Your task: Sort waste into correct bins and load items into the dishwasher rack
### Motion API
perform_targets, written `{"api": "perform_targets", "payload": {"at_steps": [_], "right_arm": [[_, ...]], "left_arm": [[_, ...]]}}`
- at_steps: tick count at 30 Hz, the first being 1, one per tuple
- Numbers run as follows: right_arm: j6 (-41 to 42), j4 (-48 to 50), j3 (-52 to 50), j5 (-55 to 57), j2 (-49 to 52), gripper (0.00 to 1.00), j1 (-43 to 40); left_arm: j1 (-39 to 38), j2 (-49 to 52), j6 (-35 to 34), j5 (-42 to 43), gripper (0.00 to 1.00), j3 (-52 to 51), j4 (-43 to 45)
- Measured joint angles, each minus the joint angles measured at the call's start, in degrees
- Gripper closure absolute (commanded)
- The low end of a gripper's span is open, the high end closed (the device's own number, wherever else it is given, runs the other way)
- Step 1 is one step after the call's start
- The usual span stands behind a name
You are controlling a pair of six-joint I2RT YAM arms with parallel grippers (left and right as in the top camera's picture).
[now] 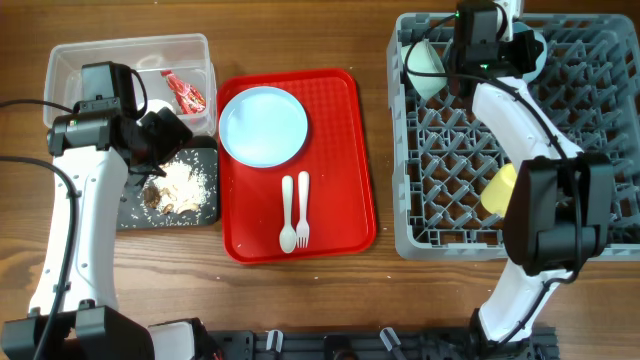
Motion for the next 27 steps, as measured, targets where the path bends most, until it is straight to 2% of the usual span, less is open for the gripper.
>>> {"api": "perform_targets", "payload": {"at_steps": [2,3,4,6,8,10,12,17,27], "right_arm": [[0.90,-0.31,0.00,-1.09,0.35,0.86,1.03],[1.57,-0.44,0.00,-1.05,0.59,0.85,1.49],[1.97,-0.57,0.00,-1.11,0.59,0.96,1.68],[2.32,-0.63,0.00,-0.46,0.59,0.96,1.77],[1.73,3.89,-0.11,1.38,0.81,0.96,1.79],[-3.39,12.70,-0.33,3.93,1.36,0.96,1.88],[-9.09,16.22,-0.33,4.94,1.44,0.96,1.88],[-13.79,14.93,-0.33,4.90,1.51,0.96,1.88],[-14.32,15.39,-0.31,7.69,5.09,0.96,2.64]], "left_arm": [[0.00,0.00,0.00,0.00,0.07,0.00,0.00],[0.00,0.00,-0.02,0.00,0.07,0.00,0.00],[0.00,0.00,0.00,0.00,0.07,0.00,-0.02],[0.00,0.00,0.00,0.00,0.07,0.00,0.00],[0.00,0.00,0.00,0.02,0.07,0.00,-0.04],[0.00,0.00,-0.02,0.07,0.07,0.00,0.02],[0.00,0.00,0.00,0.02,0.07,0.00,0.00],[0.00,0.00,0.00,0.02,0.06,0.00,0.00],[0.00,0.00,0.00,0.02,0.06,0.00,0.26]]}}
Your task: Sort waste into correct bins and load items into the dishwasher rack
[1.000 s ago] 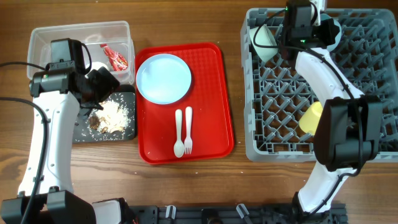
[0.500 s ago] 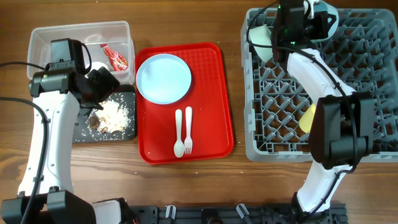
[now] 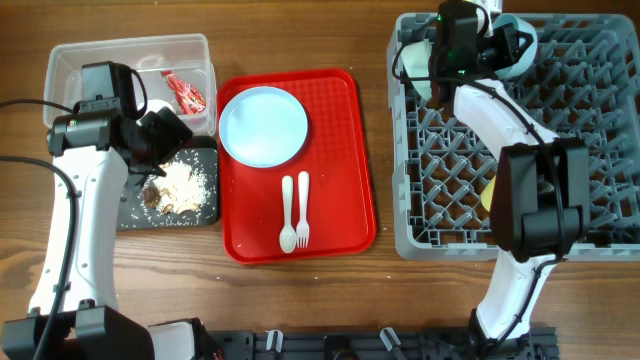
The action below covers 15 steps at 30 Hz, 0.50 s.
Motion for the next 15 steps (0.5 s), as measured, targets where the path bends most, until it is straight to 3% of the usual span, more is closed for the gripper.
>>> {"api": "perform_targets", "payload": {"at_steps": [5,8,10,13,15], "right_arm": [[-1.88,6.43,-0.11,1.46,0.48,0.96,1.62],[-16.44,23.45,-0.57,2.05,0.96,0.96,0.81],[-24.61,26.05,-0.55,2.21,0.96,0.96,0.26],[-27.21,18.18,-0.37,2.56,1.09,0.96,0.20],[-23.06,7.82,-0.02,2.82,1.27,0.96,0.20]], "left_arm": [[0.00,0.00,0.00,0.00,0.06,0.00,0.42],[0.00,0.00,0.00,0.02,0.06,0.00,0.50],[0.00,0.00,-0.02,0.02,0.06,0.00,0.46],[0.02,0.00,-0.02,0.00,0.06,0.00,0.46],[0.02,0.00,0.00,0.02,0.05,0.00,0.39]]}}
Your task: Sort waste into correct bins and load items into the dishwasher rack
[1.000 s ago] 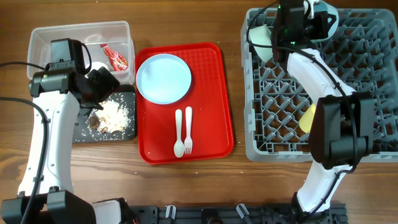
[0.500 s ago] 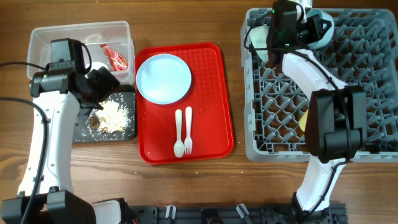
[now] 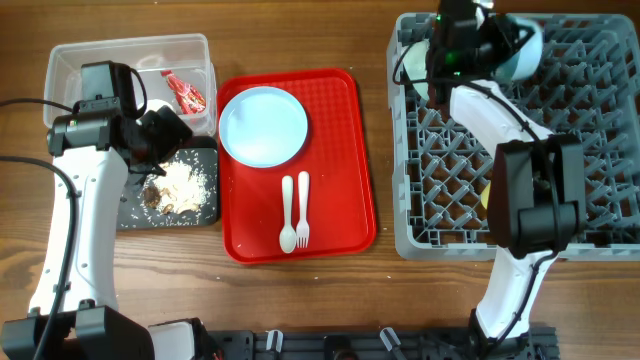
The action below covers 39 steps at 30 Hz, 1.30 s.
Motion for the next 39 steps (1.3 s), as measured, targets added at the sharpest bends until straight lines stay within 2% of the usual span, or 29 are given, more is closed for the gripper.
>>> {"api": "perform_targets", "payload": {"at_steps": [3,11,16,21,23,24,27,33,39], "right_arm": [[7.58,-5.57,0.20,1.33,-0.04,0.96,0.20],[19.26,-7.26,0.22,1.68,0.00,0.95,4.52],[28.11,-8.20,0.22,-0.50,-0.02,0.81,5.60],[37.62,-23.76,0.66,-9.03,-3.19,0.77,6.38],[43.39,-29.92,0.79,-11.58,-4.46,0.67,6.38],[46.64,-32.81,0.79,-14.78,-5.66,0.58,6.12],[54.23,-40.46,0.48,-30.49,-11.93,0.45,4.35],[57.16,-50.05,0.39,-38.69,-21.20,0.42,1.01],[57.61,-52.92,0.35,-42.03,-21.33,0.46,-2.16]], "left_arm": [[0.00,0.00,-0.02,-0.02,0.05,0.00,0.11],[0.00,0.00,-0.02,-0.02,0.05,0.00,0.48],[0.00,0.00,-0.02,-0.02,0.05,0.00,0.48],[0.00,0.00,-0.02,-0.02,0.05,0.00,0.50],[0.00,0.00,-0.02,-0.02,0.05,0.00,0.59],[0.00,0.00,-0.02,-0.02,0.05,0.00,0.59],[0.00,0.00,-0.02,-0.02,0.05,0.00,0.63],[0.00,0.00,-0.02,-0.02,0.05,0.00,0.61],[0.00,0.00,-0.02,-0.02,0.05,0.00,0.24]]}}
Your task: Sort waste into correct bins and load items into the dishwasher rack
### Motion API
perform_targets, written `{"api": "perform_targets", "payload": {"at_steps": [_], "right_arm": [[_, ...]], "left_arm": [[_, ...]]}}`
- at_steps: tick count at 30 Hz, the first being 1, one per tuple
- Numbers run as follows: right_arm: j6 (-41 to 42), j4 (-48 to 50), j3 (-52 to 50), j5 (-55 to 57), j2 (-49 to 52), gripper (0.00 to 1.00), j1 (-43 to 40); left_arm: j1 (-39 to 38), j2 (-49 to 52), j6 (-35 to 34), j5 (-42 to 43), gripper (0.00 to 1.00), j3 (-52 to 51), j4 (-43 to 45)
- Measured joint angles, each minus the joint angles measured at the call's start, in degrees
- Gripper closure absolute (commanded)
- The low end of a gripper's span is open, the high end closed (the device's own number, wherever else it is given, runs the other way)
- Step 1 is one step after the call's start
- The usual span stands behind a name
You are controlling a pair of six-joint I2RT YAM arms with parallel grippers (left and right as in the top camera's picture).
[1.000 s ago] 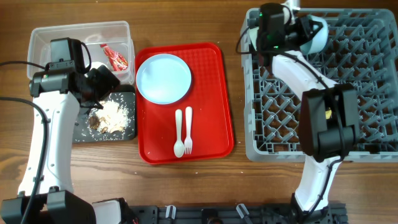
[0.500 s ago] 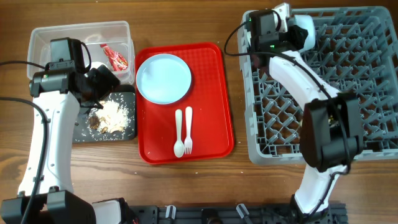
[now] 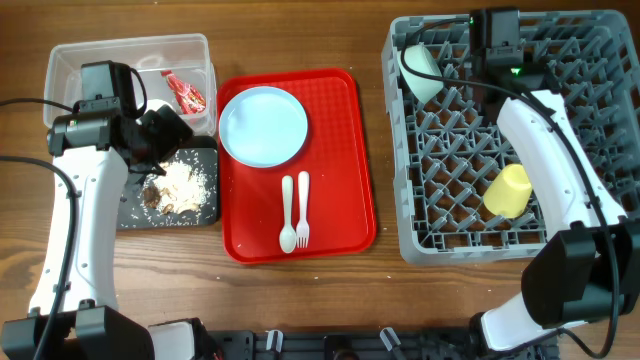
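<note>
A grey dishwasher rack stands at the right, holding a pale cup at its far left and a yellow cup near its front. My right gripper hangs over the rack's far edge; the wrist hides its fingers. On the red tray lie a pale blue plate, a white spoon and a white fork. My left gripper hovers where the clear bin meets the black tray; its jaws are not discernible.
A red wrapper lies in the clear bin. Food scraps cover the black tray. The right arm stretches across the rack from the table's front edge. Bare wooden table separates the red tray from the rack.
The right wrist has shifted right along the rack's far edge. The pale blue bowl seen at its tip no longer shows. The left arm, tray items and cups have not moved.
The right gripper stood over the rack's far edge with a pale bowl at its tip, first right of the wrist, then a little further left. Now the wrist sits further right and the bowl is out of sight. The left arm stayed put throughout.
</note>
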Motion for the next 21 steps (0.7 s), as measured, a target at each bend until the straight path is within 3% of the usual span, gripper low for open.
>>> {"api": "perform_targets", "payload": {"at_steps": [3,8,11,16,18,21], "right_arm": [[0.15,-2.23,0.00,-5.05,0.00,0.44,-0.07],[0.85,-9.60,-0.04,-34.21,-1.44,0.39,0.98],[3.15,-11.93,-0.02,-42.47,-6.25,0.39,5.73],[11.47,-17.27,0.02,-44.70,-6.32,0.38,19.30],[17.94,-17.33,0.02,-42.49,-3.04,0.38,27.50],[25.97,-17.09,0.02,-38.93,1.33,0.38,33.40]], "left_arm": [[0.00,0.00,0.00,0.00,0.05,0.00,-0.04],[0.00,0.00,0.00,0.00,0.05,0.00,-1.07],[0.00,0.00,0.00,-0.07,0.04,0.00,-2.93],[0.00,0.00,0.02,-0.85,0.04,0.00,-5.03],[0.00,0.00,0.02,-0.92,0.04,0.00,-5.14],[0.00,0.00,0.00,-0.90,0.04,0.00,-5.14]]}}
